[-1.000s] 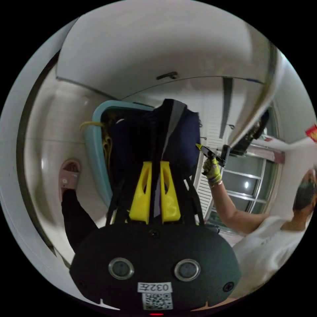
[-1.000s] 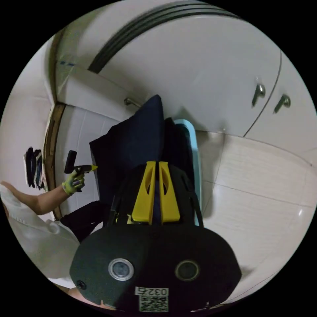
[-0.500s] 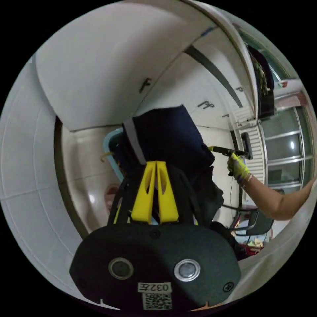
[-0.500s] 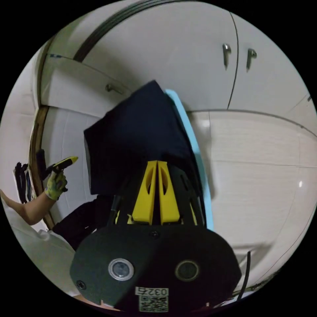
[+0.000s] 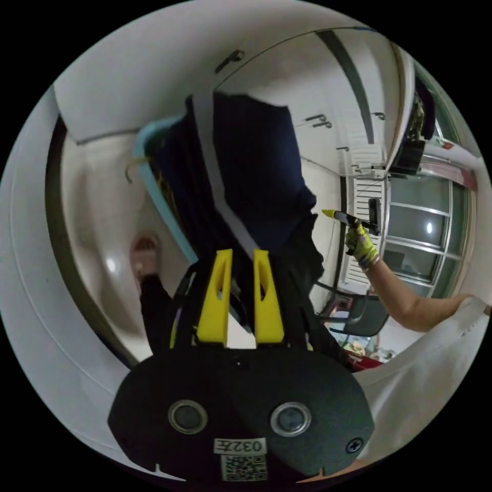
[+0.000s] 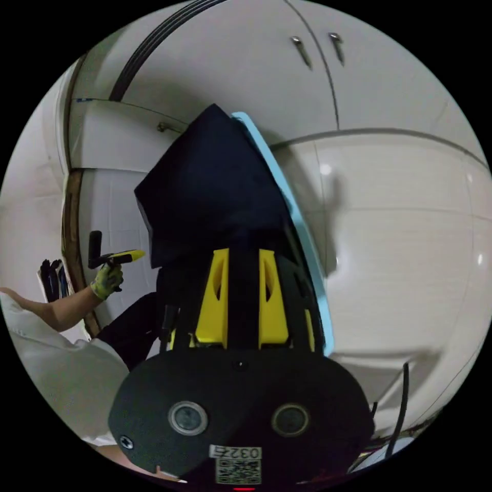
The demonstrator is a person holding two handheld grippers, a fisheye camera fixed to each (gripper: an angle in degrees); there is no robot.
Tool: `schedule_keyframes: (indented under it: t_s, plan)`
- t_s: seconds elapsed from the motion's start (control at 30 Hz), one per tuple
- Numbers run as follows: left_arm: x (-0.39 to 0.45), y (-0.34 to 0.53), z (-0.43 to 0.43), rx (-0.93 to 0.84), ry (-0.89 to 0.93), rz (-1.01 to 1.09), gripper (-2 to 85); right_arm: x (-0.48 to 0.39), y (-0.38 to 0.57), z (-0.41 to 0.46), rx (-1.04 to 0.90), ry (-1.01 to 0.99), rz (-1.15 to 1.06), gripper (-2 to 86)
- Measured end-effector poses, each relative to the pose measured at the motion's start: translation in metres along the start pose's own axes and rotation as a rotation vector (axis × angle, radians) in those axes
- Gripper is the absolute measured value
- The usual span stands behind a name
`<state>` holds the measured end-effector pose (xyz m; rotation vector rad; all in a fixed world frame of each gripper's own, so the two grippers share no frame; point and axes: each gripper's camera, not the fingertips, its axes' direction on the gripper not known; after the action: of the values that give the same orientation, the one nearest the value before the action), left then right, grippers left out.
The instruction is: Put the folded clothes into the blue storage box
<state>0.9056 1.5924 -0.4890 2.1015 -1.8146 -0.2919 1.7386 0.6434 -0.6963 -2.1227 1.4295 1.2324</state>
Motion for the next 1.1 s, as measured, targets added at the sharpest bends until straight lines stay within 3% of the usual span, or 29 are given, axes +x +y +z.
schedule_keyframes:
  t_s: [0.13,0.33,0.43,0.57,0.77,0.9,1.1]
  plan:
    - [-0.030,0.039,0.052,-0.204,0.131,-0.139,10.0,0.033,0.051,0.005,-0.094,-0.003,0.139,12.2]
    - [-0.036,0.047,0.114,-0.368,0.174,-0.160,10.1,0.039,0.052,0.040,-0.226,0.028,0.098,10.1]
    - [-0.042,0.047,0.121,-0.335,0.249,-0.202,4.2,0.034,0.045,0.048,-0.258,-0.010,0.058,5.3]
    - [-0.039,0.051,0.119,-0.295,0.221,-0.193,-1.2,0.024,0.045,0.035,-0.227,-0.015,0.033,4.3]
    - [-0.017,0.053,0.149,-0.287,0.242,-0.151,-1.6,0.018,0.037,0.017,-0.133,0.163,0.003,4.6]
    - [-0.022,0.051,0.180,-0.326,0.101,-0.150,-1.6,0.053,0.037,0.053,-0.221,0.036,0.132,5.9]
    - [0.001,0.048,0.168,-0.266,0.063,-0.038,-1.7,0.034,0.046,0.029,-0.008,0.113,0.176,8.0]
